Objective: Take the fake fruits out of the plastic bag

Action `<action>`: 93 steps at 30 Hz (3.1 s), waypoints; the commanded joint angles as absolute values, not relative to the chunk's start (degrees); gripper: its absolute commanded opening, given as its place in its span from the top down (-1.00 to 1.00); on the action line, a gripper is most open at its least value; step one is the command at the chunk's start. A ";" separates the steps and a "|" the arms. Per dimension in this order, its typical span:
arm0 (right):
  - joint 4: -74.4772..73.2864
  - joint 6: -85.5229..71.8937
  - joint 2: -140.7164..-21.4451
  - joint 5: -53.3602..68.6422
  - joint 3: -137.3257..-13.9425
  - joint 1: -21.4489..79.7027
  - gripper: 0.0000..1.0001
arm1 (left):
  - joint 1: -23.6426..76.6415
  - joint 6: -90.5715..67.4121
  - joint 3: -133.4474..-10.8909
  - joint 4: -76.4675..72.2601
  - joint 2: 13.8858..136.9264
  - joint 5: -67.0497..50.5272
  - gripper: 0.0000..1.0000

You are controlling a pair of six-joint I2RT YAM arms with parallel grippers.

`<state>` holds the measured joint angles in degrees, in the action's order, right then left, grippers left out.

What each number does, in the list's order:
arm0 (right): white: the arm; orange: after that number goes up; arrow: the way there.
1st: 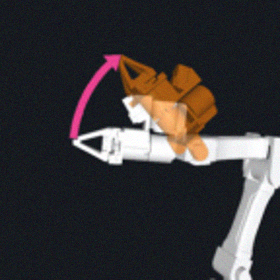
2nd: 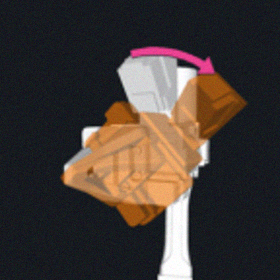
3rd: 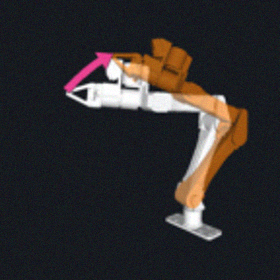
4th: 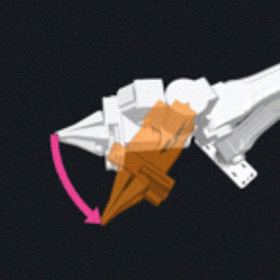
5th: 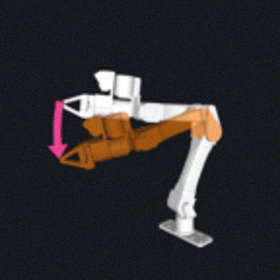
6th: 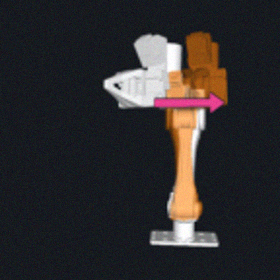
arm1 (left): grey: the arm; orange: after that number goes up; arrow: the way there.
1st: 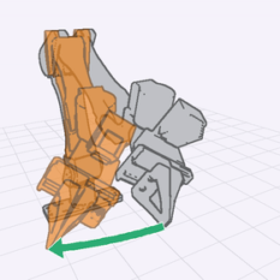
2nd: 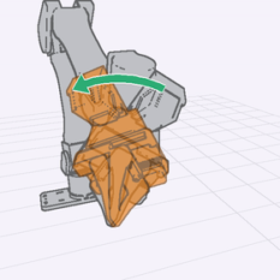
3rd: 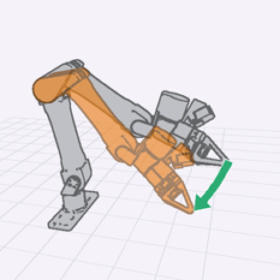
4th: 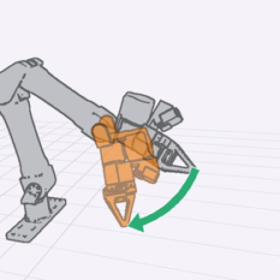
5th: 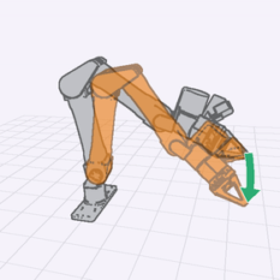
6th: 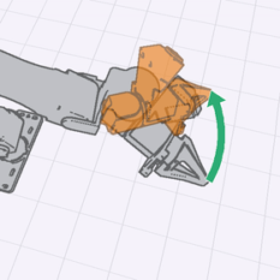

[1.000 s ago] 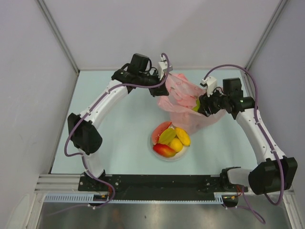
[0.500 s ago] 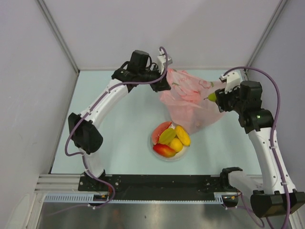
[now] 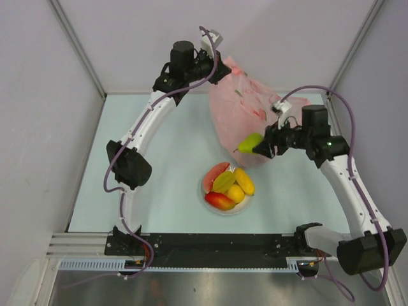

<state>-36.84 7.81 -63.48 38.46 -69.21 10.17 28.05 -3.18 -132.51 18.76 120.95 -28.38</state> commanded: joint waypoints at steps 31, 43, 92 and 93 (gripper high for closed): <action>-54.58 67.94 -81.91 36.91 -67.32 27.95 0.14 | 28.74 -6.15 -113.47 18.98 109.25 -36.21 0.99; -53.00 66.01 -77.27 35.16 -67.32 28.04 -0.99 | 28.83 -8.00 -113.47 17.84 110.21 -37.79 1.00; -8.61 20.30 -66.02 13.09 -44.12 3.34 -0.23 | 31.81 1.23 -96.33 22.94 96.42 -48.78 0.99; -8.18 20.22 -65.66 13.36 -44.30 3.25 -0.23 | 31.90 1.23 -96.15 22.94 96.50 -48.69 1.00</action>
<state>-8.27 21.85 -70.85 12.08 -43.18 3.53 31.09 -0.30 -96.82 23.31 99.04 -45.84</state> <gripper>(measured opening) 0.613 0.006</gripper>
